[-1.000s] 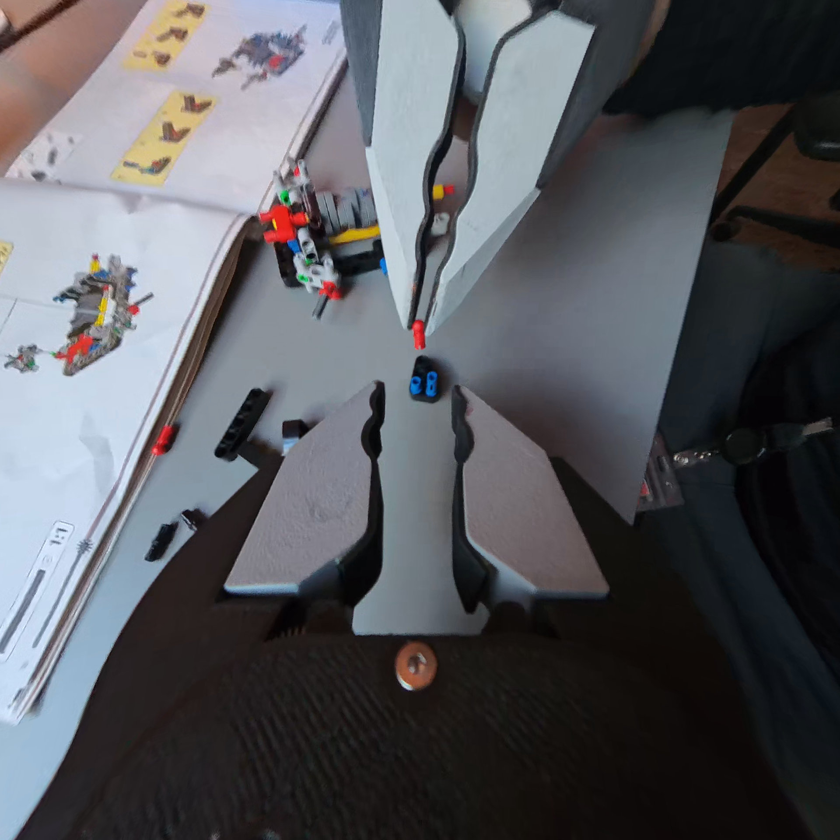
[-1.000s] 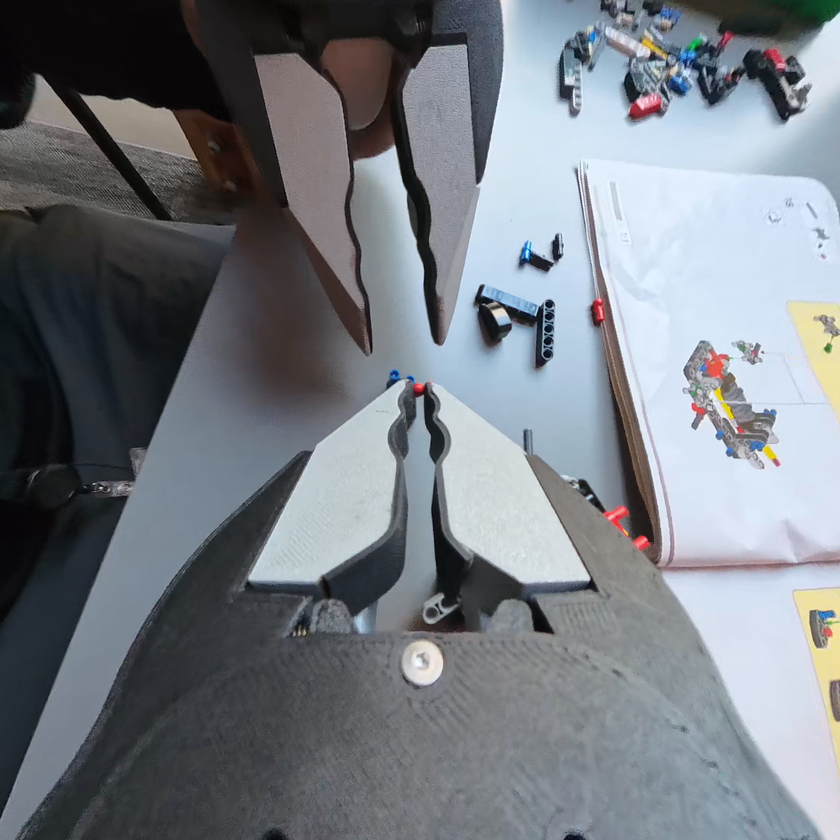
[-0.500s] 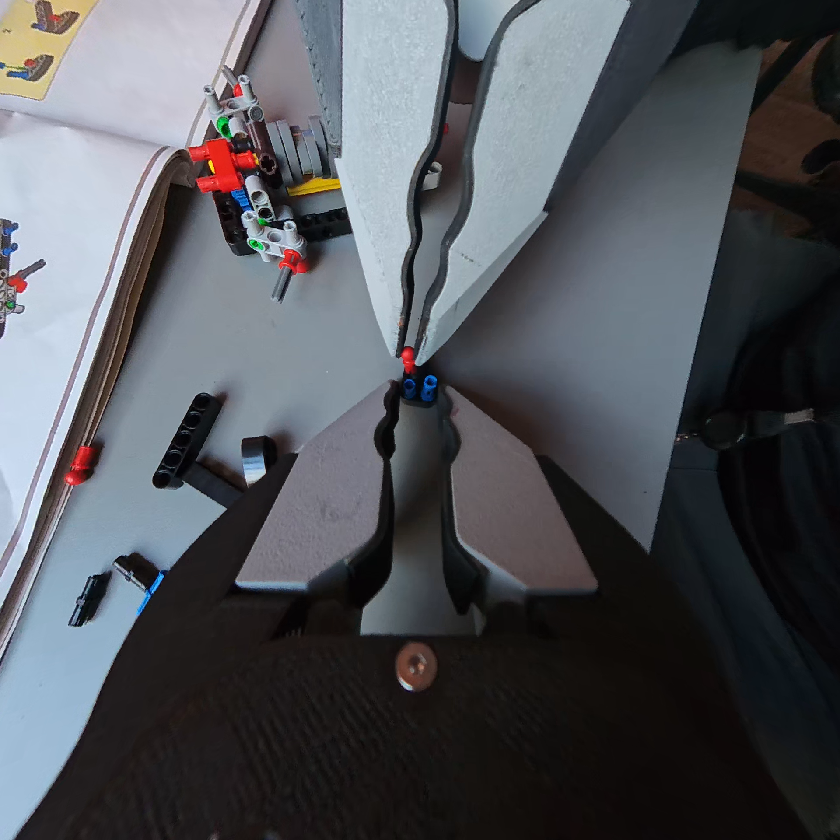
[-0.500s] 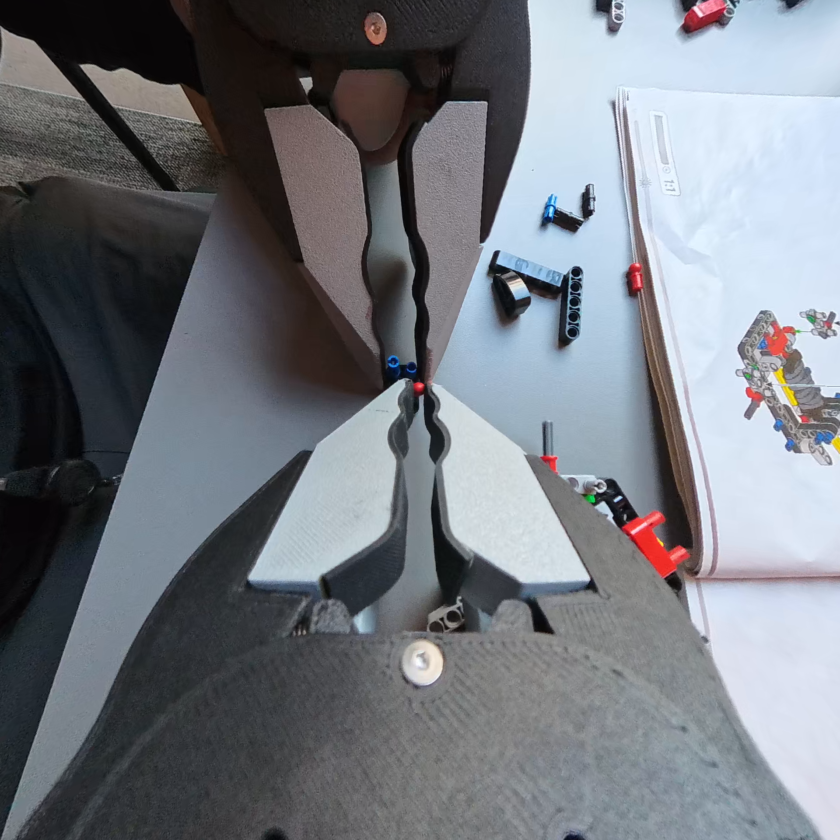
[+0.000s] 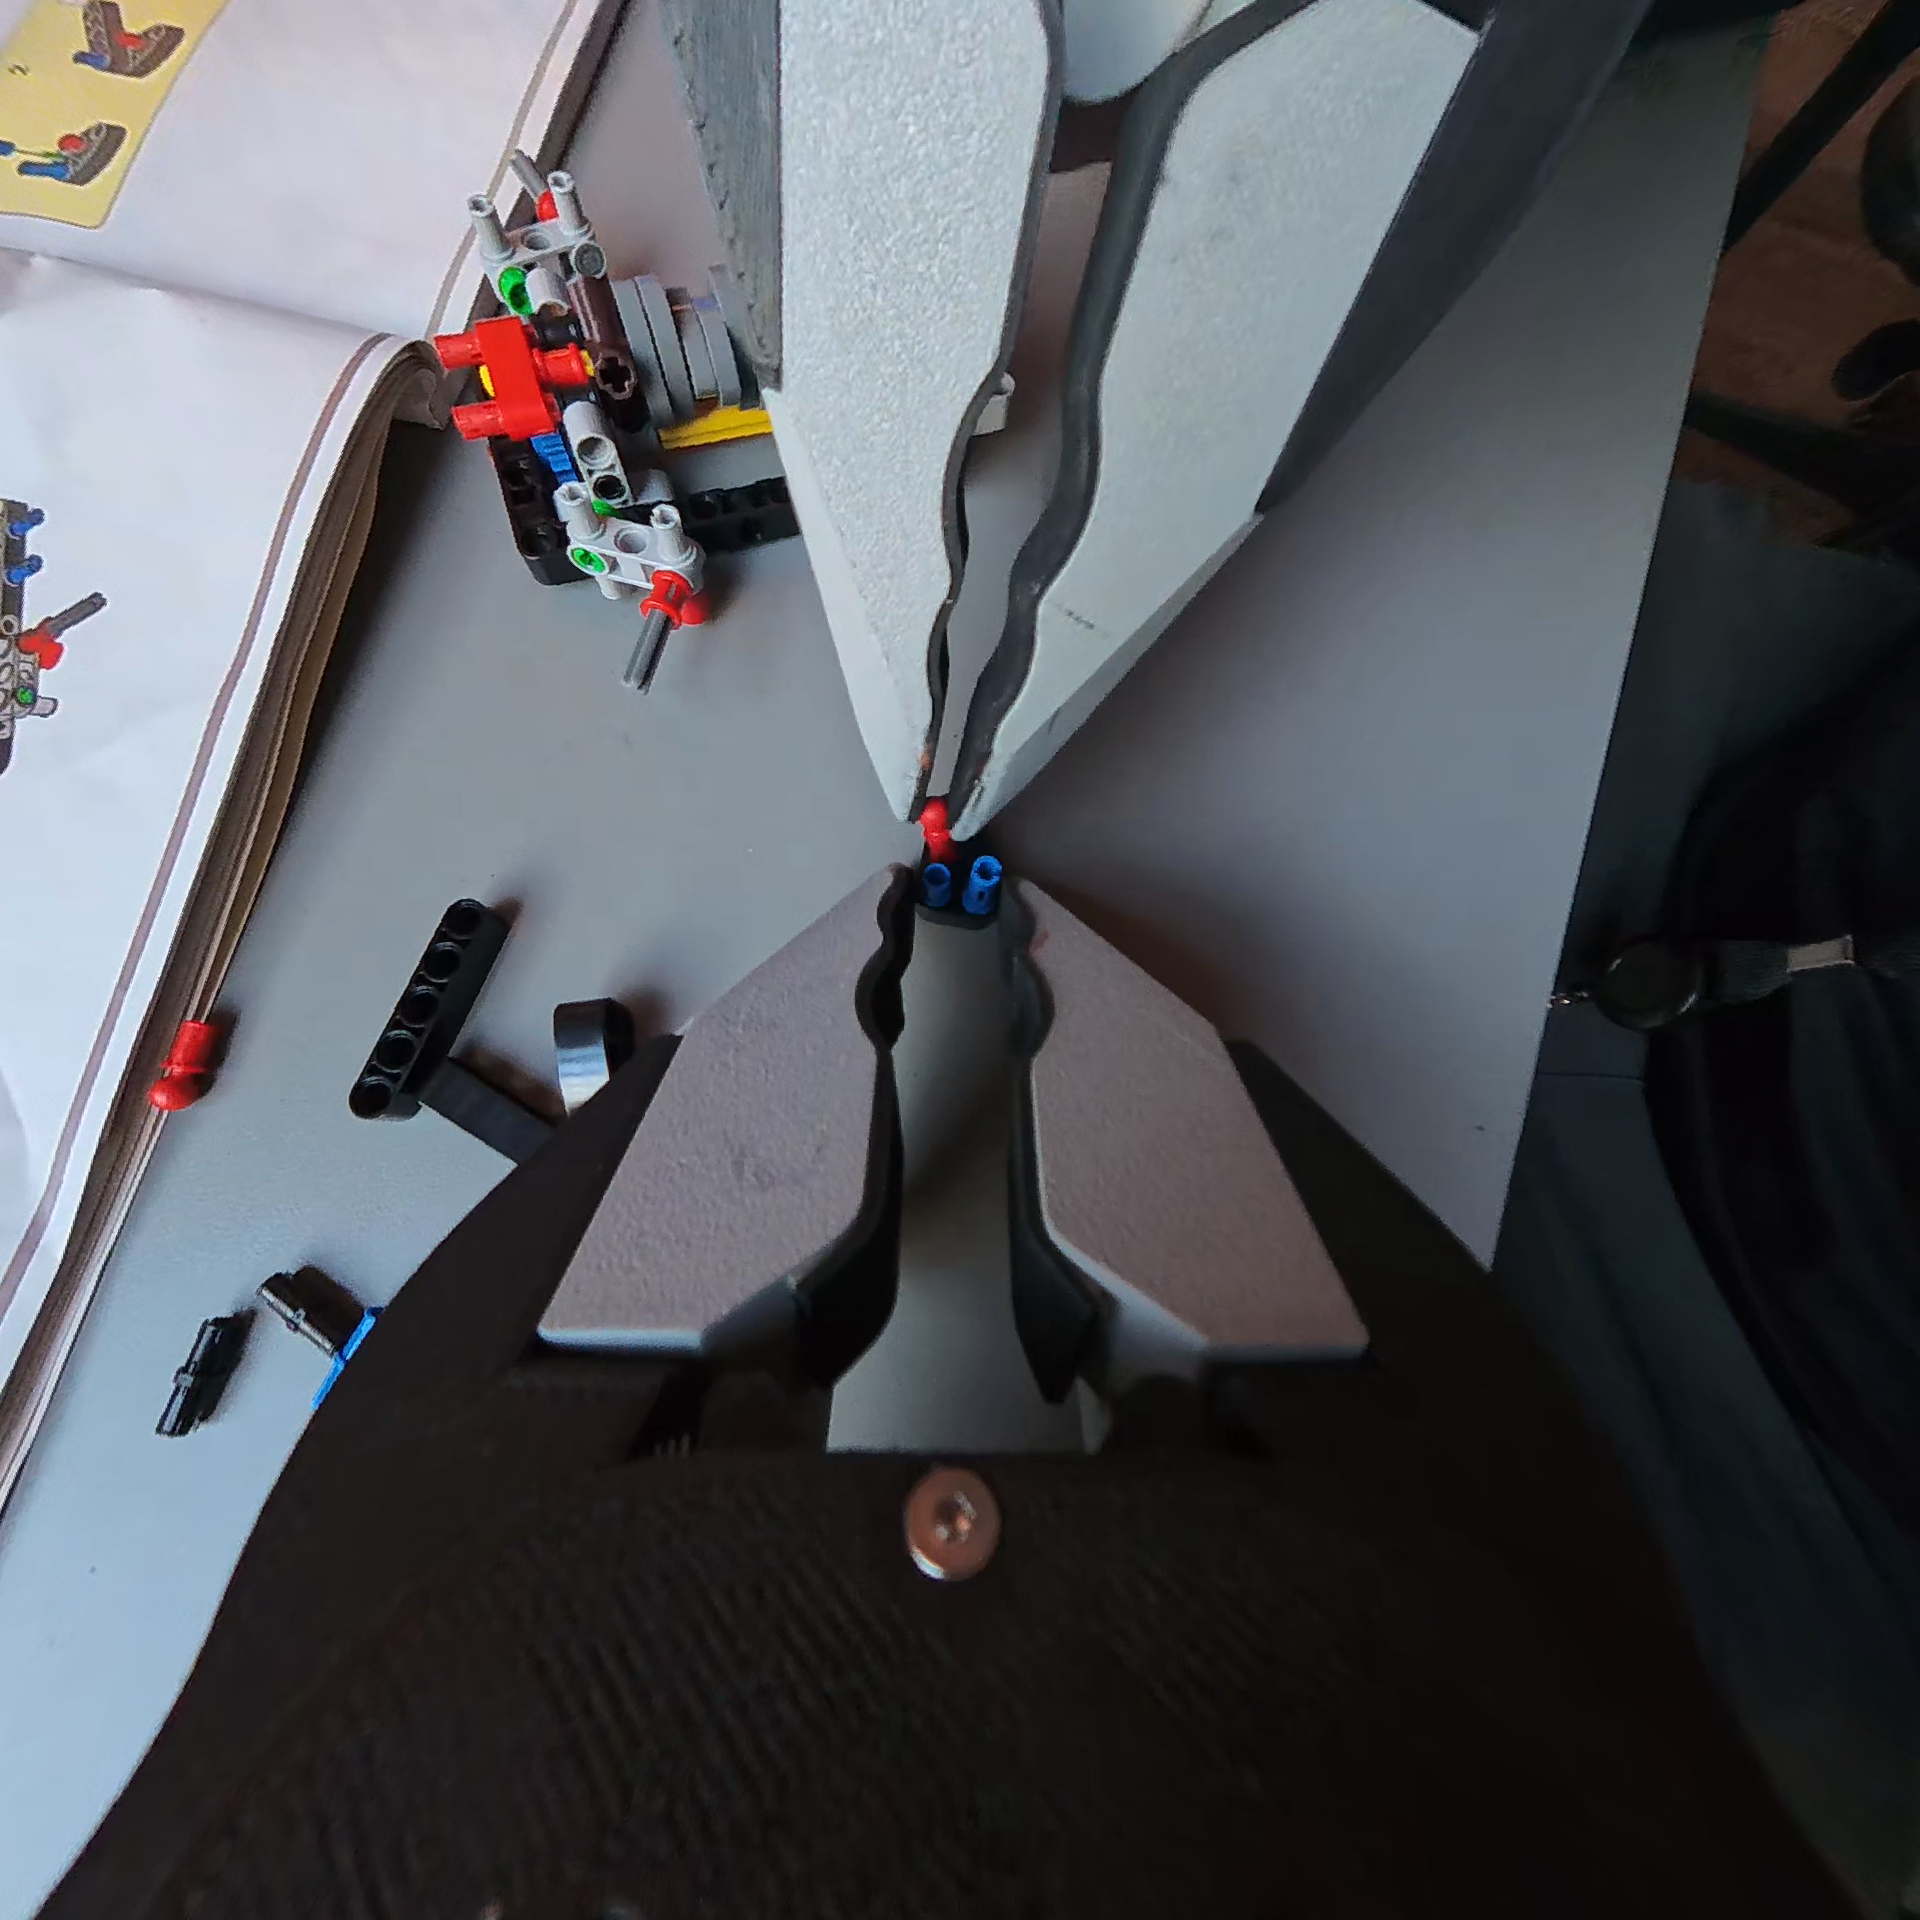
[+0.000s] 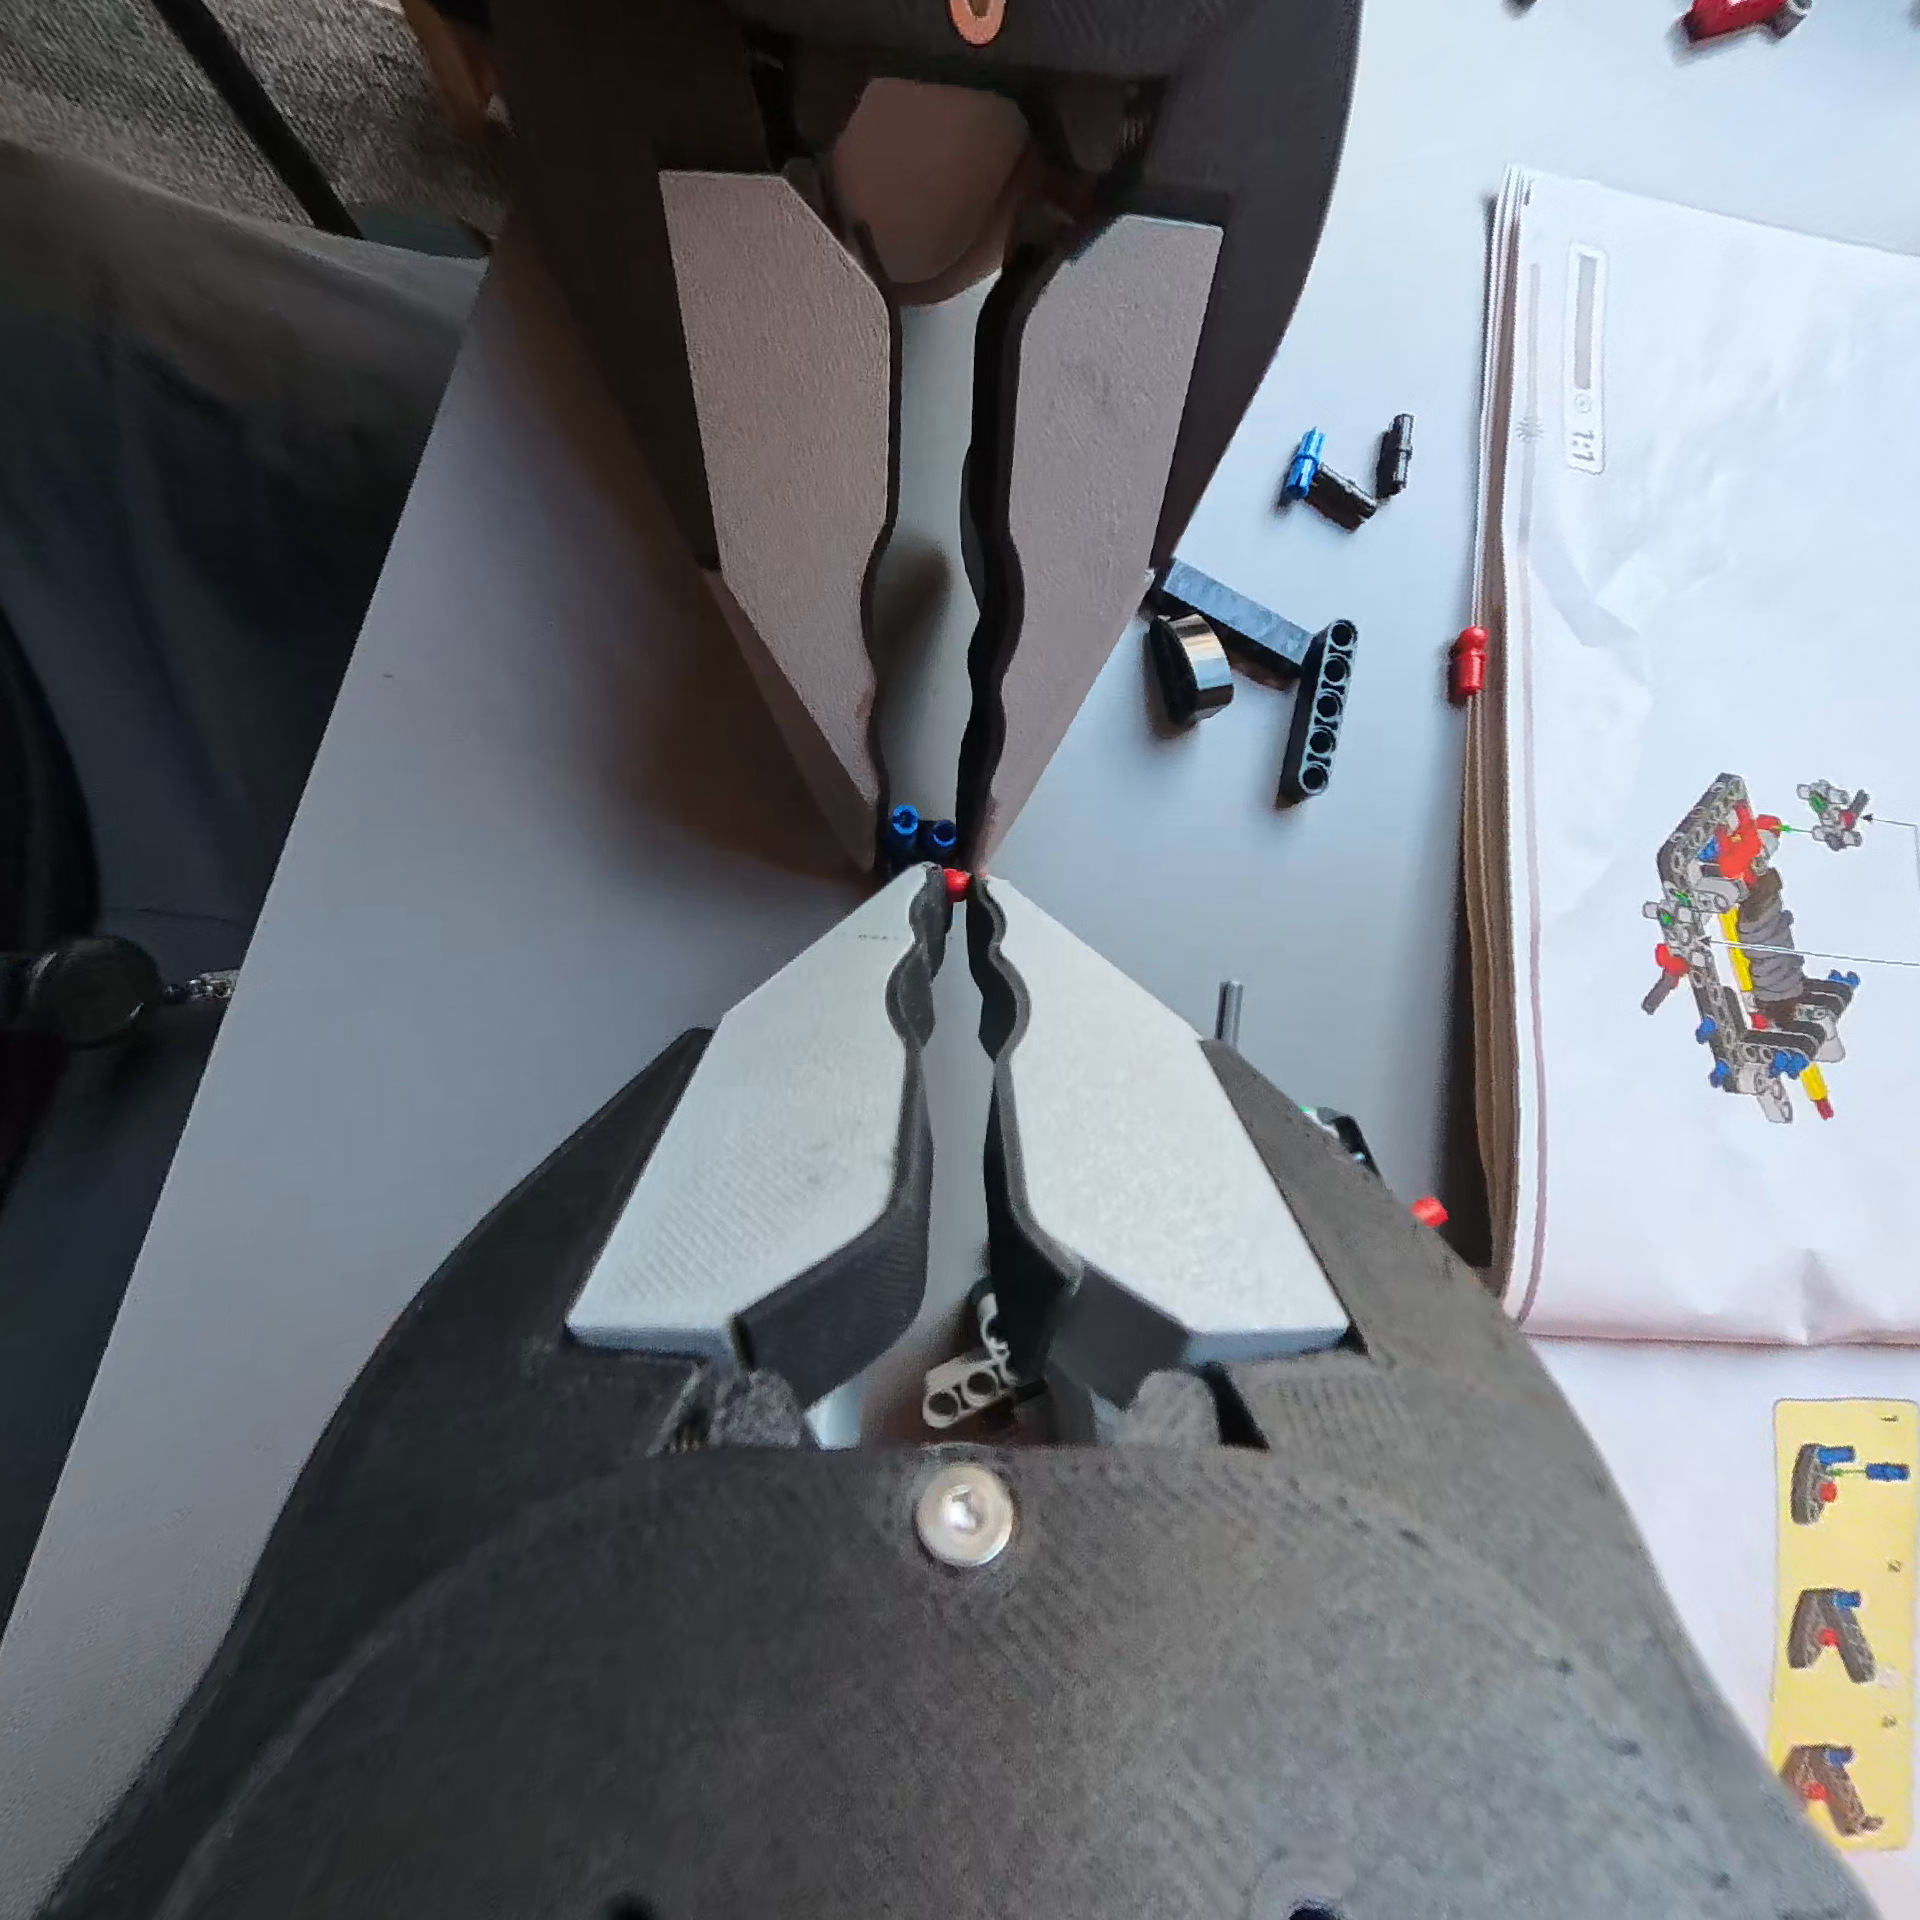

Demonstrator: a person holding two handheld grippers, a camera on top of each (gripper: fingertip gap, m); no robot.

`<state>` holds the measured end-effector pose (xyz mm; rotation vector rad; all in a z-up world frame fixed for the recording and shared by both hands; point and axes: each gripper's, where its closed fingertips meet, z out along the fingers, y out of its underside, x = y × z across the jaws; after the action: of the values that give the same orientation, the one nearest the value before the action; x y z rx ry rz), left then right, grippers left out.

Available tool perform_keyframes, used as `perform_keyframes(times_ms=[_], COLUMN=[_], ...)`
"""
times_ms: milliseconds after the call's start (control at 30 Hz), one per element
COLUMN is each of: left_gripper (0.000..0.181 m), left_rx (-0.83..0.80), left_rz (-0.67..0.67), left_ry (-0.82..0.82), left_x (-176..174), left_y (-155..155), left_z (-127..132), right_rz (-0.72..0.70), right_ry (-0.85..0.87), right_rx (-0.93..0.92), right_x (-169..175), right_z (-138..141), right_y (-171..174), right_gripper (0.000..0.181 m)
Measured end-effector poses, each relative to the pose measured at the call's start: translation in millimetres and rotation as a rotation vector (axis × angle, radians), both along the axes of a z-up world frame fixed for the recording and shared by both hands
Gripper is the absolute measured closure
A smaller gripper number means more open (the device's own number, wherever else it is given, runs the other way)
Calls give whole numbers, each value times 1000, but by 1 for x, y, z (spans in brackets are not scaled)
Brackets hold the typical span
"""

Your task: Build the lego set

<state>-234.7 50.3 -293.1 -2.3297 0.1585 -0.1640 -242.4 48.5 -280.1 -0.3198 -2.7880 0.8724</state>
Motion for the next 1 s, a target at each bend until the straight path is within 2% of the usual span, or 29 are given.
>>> perform_keyframes(times_ms=[500,667,1000], left_gripper=[167,167,167], left_rx=[-5,0,-3], left_rz=[-8,-5,-12], left_ry=[-26,-5,-27], left_x=[2,2,5], left_y=[0,0,2], left_z=[0,0,0], right_rz=[79,38,48], right_ry=[-13,-34,-7], right_rx=[39,26,16], right_x=[6,2,7], right_z=[0,-1,-1], right_y=[-6,-1,2], right_gripper=[179,178,178])
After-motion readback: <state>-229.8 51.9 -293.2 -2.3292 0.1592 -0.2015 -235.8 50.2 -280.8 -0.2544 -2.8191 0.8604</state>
